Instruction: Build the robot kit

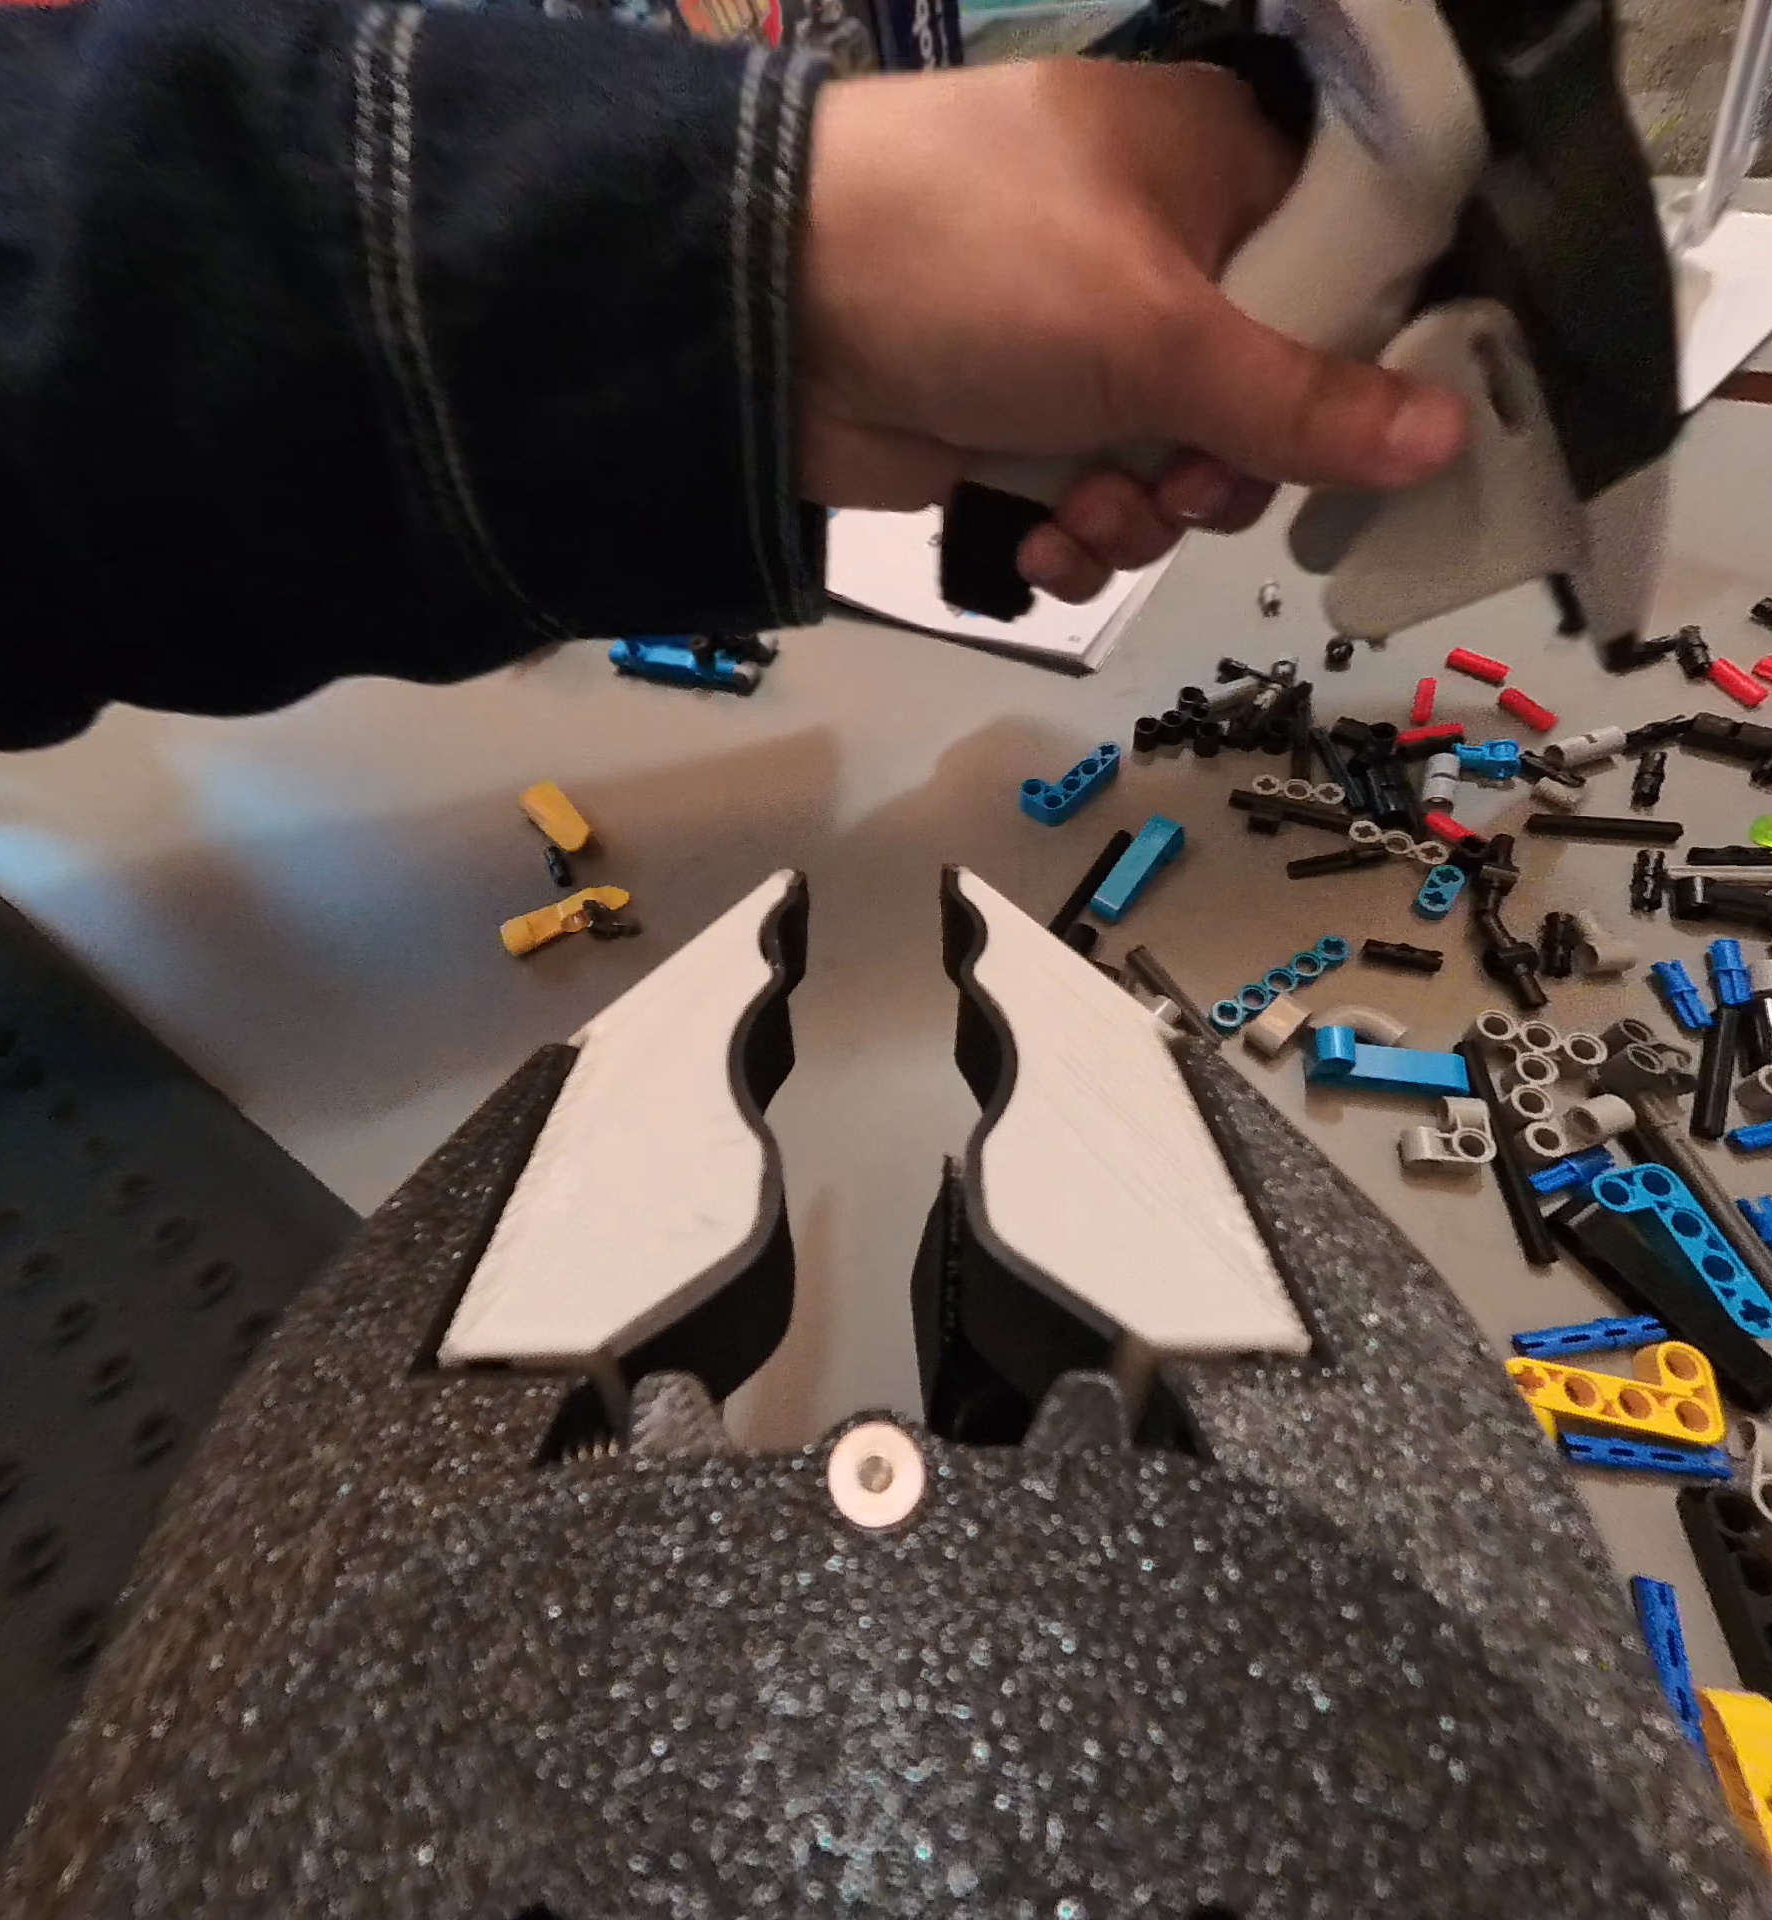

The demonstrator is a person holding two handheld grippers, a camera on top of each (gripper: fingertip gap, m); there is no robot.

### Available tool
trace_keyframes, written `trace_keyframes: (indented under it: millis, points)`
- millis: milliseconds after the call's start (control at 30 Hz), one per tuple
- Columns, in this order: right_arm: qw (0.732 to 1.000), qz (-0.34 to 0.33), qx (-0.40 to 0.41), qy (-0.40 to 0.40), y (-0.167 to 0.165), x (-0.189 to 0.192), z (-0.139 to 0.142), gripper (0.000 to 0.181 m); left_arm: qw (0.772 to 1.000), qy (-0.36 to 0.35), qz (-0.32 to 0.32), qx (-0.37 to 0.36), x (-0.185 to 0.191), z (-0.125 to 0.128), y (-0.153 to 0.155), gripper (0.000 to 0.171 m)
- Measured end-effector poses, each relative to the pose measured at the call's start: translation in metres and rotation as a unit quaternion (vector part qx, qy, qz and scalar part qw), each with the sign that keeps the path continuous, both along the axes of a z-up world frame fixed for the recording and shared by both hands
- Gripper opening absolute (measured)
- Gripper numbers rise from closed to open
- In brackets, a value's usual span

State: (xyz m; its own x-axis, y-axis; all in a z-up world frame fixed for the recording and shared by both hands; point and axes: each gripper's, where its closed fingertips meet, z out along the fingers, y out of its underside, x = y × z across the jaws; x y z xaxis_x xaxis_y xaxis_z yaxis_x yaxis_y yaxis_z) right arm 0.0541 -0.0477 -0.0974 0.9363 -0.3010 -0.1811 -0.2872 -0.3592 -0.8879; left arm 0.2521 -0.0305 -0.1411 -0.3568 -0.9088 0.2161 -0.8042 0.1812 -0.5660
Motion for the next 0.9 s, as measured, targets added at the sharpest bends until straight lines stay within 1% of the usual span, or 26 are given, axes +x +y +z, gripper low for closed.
trace_keyframes:
  millis: [133,233,367,433,500,600,633,700,733,800,900]
  points:
    - [1.0,0.012,0.011,0.013,0.0,-0.003,0.002,0.025,0.997,-0.048,0.004,0.067,0.023,0.003,0.003,0.017]
    - [0.999,0.018,0.02,0.024,0.0,-0.004,0.003,0.025,0.995,-0.042,-0.003,0.095,0.029,-0.003,0.007,0.014]
    - [0.999,0.021,0.028,0.032,0.0,-0.004,0.005,0.025,0.995,-0.02,-0.023,0.09,0.031,-0.009,0.005,0.013]
    - [0.999,0.022,0.029,0.035,0.0,-0.004,0.004,0.025,0.995,-0.005,-0.021,0.095,0.032,-0.013,0.009,0.013]
    - [0.999,0.024,0.029,0.038,0.0,-0.005,0.004,0.025,0.997,0.009,-0.022,0.078,0.032,-0.015,0.008,0.013]
    - [0.998,0.025,0.028,0.041,0.0,-0.005,0.003,0.025,0.996,0.021,-0.031,0.078,0.029,-0.022,0.006,0.013]
    - [0.998,0.025,0.027,0.042,0.0,-0.005,0.003,0.026,0.996,0.015,-0.034,0.085,0.03,-0.023,0.008,0.007]
    - [0.998,0.026,0.025,0.043,0.001,-0.005,0.002,0.026,0.995,0.016,-0.039,0.094,0.03,-0.024,0.01,0.006]
    - [0.998,0.026,0.024,0.043,0.001,-0.005,0.002,0.026,0.995,0.019,-0.038,0.087,0.029,-0.023,0.01,0.005]
    - [0.998,0.025,0.024,0.043,0.001,-0.005,0.002,0.025,0.997,0.005,-0.036,0.069,0.031,-0.014,0.008,0.005]
    - [0.998,0.022,0.025,0.046,0.0,-0.004,0.002,0.025,0.997,-0.012,-0.063,0.044,0.018,0.01,0.002,0.005]
